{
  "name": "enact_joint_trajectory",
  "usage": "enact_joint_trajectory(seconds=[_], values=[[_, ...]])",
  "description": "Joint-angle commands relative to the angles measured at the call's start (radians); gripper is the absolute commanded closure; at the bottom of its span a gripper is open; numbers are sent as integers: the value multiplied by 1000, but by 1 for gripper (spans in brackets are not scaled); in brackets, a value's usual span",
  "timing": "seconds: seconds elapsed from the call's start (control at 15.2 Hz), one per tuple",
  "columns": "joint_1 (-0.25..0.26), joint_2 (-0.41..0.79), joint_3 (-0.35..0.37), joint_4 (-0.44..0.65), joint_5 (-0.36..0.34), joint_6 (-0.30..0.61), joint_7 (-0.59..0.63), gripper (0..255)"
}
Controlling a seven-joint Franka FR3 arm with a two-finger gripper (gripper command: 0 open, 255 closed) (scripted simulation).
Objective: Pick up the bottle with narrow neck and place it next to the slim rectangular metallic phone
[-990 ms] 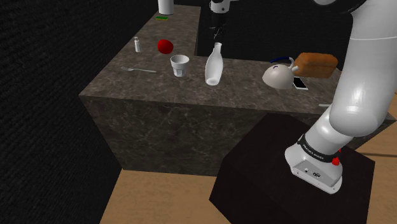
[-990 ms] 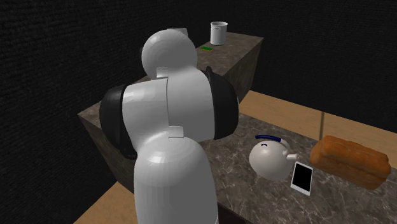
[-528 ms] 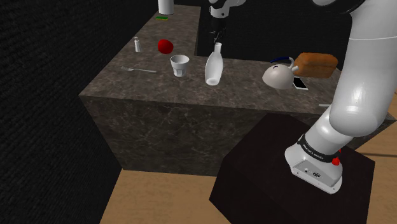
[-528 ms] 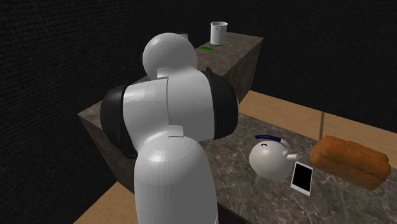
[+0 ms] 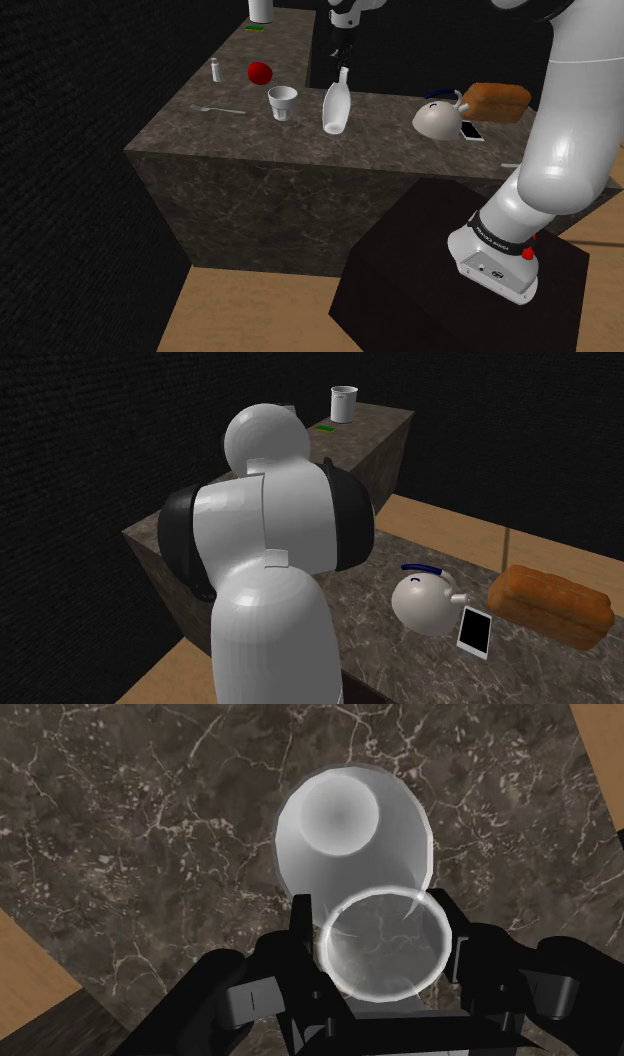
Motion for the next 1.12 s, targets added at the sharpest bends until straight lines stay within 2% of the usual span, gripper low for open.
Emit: enact_joint_trajectory(seconds=[0.0,0.26,1.06], values=[[0,0,0,0,0,0,0,255],[0,0,0,0,0,0,0,255],[-2,-25,-3,125,-5,-150,2,255]])
